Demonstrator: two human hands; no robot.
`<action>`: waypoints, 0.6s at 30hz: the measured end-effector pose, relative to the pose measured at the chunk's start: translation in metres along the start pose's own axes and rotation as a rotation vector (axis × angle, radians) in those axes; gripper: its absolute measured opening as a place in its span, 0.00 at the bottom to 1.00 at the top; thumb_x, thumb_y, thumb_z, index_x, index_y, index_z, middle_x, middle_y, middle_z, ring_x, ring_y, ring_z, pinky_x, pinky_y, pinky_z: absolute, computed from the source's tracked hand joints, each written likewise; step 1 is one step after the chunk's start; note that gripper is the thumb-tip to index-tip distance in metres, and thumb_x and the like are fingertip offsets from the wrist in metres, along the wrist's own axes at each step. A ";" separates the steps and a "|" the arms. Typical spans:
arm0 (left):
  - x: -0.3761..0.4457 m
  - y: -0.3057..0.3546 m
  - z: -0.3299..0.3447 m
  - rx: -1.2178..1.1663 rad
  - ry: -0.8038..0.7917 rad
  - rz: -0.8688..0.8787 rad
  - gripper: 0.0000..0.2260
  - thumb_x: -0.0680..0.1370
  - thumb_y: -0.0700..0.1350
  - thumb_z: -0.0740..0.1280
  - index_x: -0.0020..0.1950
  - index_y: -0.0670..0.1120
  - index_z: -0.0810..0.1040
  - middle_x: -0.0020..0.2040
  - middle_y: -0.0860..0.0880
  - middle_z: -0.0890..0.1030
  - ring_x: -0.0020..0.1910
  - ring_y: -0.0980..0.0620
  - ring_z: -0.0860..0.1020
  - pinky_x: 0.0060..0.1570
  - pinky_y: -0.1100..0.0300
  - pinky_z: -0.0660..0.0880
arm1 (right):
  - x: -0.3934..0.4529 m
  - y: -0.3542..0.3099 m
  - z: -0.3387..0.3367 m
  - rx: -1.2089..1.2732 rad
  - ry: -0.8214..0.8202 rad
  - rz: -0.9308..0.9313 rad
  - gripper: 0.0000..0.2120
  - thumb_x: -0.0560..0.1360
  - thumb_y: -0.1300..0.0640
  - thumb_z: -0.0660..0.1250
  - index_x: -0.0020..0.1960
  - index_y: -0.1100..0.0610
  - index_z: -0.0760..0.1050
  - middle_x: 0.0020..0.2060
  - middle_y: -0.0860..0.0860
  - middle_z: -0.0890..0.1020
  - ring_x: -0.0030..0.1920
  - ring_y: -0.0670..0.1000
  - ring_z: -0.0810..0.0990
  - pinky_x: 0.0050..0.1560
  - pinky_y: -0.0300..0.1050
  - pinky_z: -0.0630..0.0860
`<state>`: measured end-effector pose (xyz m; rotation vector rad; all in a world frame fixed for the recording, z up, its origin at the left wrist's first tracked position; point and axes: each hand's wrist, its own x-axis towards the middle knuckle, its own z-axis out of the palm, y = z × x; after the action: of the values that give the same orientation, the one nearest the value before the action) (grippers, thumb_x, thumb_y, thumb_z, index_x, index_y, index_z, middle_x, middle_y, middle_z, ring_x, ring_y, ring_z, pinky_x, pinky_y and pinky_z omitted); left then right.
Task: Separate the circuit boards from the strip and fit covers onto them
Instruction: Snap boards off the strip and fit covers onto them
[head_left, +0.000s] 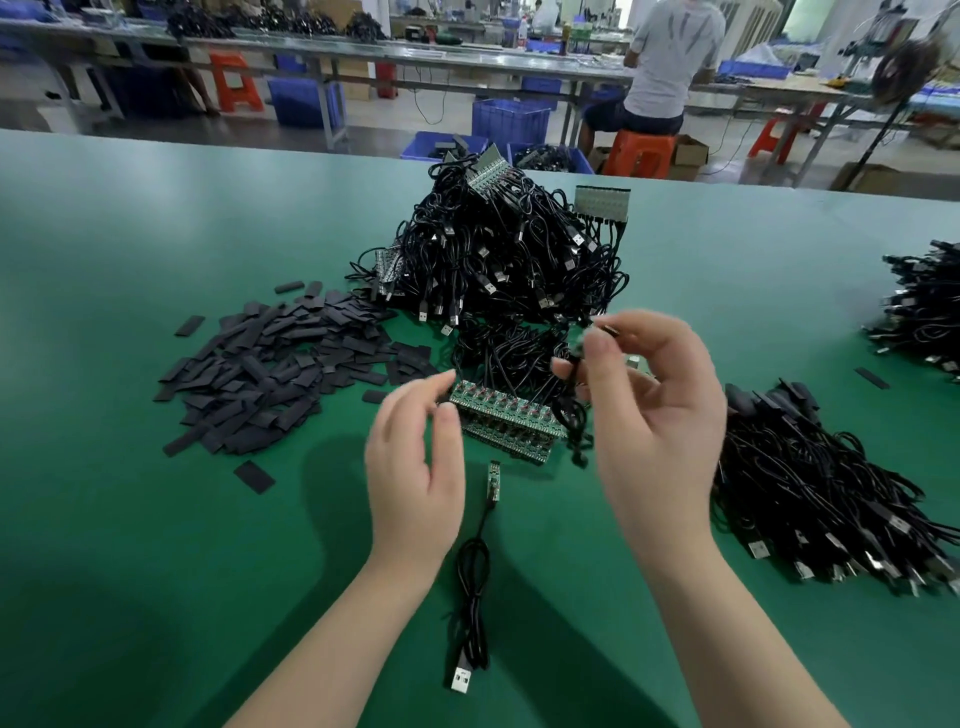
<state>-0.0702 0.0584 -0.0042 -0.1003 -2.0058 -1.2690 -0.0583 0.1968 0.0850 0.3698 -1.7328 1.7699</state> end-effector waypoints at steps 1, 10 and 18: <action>0.001 -0.001 -0.002 -0.022 0.070 0.073 0.13 0.83 0.48 0.55 0.64 0.49 0.74 0.58 0.66 0.73 0.62 0.64 0.71 0.63 0.66 0.66 | 0.003 -0.004 0.006 0.050 -0.013 0.007 0.08 0.79 0.61 0.67 0.48 0.49 0.78 0.42 0.46 0.82 0.42 0.52 0.85 0.41 0.40 0.79; -0.007 0.002 0.000 0.336 -0.058 0.310 0.17 0.80 0.53 0.60 0.65 0.48 0.75 0.61 0.50 0.78 0.63 0.52 0.73 0.65 0.59 0.60 | -0.012 0.060 0.003 0.098 0.000 0.694 0.05 0.79 0.63 0.67 0.47 0.55 0.73 0.37 0.51 0.85 0.38 0.50 0.84 0.41 0.46 0.81; -0.018 -0.007 0.014 0.235 -0.520 -0.044 0.19 0.80 0.43 0.65 0.71 0.54 0.72 0.59 0.53 0.78 0.53 0.49 0.78 0.51 0.51 0.75 | -0.016 0.076 -0.003 -0.695 -0.415 0.455 0.10 0.74 0.60 0.67 0.41 0.46 0.73 0.29 0.42 0.82 0.32 0.38 0.77 0.32 0.28 0.68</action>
<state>-0.0678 0.0723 -0.0239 -0.2995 -2.5986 -1.0983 -0.0919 0.2001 0.0145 0.0316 -2.7616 1.2818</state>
